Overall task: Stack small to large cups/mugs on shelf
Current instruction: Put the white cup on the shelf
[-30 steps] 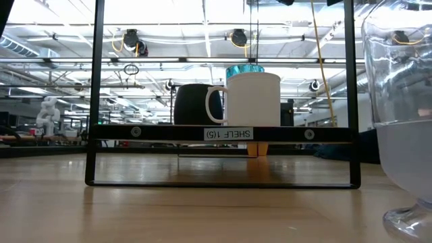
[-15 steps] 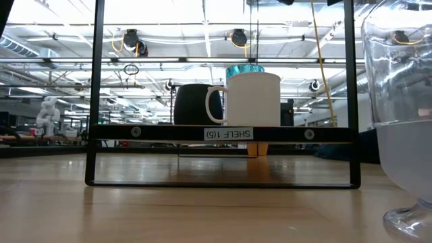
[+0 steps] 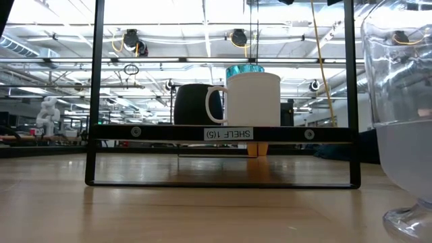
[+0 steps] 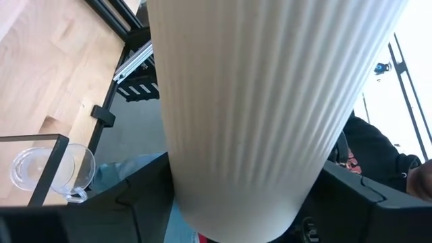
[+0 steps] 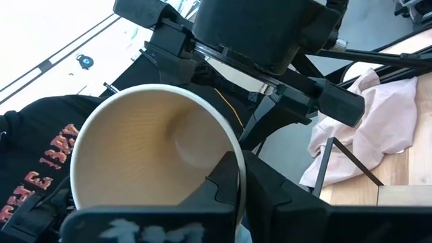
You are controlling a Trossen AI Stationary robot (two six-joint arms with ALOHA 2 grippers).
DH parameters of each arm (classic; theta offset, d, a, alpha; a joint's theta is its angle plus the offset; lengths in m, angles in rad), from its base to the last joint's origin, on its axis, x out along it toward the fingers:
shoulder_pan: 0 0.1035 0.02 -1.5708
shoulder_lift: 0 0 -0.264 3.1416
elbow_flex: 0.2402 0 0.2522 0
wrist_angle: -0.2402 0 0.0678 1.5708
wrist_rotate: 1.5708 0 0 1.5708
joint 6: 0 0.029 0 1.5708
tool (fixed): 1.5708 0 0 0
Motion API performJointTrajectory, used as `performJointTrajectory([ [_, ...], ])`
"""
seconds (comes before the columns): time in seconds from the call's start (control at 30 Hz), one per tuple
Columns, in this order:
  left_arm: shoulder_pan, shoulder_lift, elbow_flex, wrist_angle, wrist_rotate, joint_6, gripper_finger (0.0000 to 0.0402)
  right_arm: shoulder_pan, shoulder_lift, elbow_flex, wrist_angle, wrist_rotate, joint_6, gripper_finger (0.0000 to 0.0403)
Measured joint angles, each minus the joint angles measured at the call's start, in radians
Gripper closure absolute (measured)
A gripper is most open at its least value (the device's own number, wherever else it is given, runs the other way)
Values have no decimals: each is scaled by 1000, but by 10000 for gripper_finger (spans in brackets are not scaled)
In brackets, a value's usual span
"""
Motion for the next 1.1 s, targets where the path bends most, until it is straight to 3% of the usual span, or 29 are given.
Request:
performJointTrajectory([
  [0.27,2,0,0,5,-10,6,120,0,0,0,2,-1,-15,362],
  [0.4,2,0,0,4,-12,6,102,0,0,0,2,-4,-7,317],
  [0.57,1,0,0,4,-10,5,129,-8,0,0,2,-5,4,250],
  [0.73,1,0,0,3,-7,6,129,-48,0,0,1,-54,11,201],
  [0.97,0,0,0,0,-4,19,95,-118,-19,0,0,-148,36,180],
  [1.1,0,0,0,0,-10,42,120,-166,-48,0,-2,-187,42,182],
])
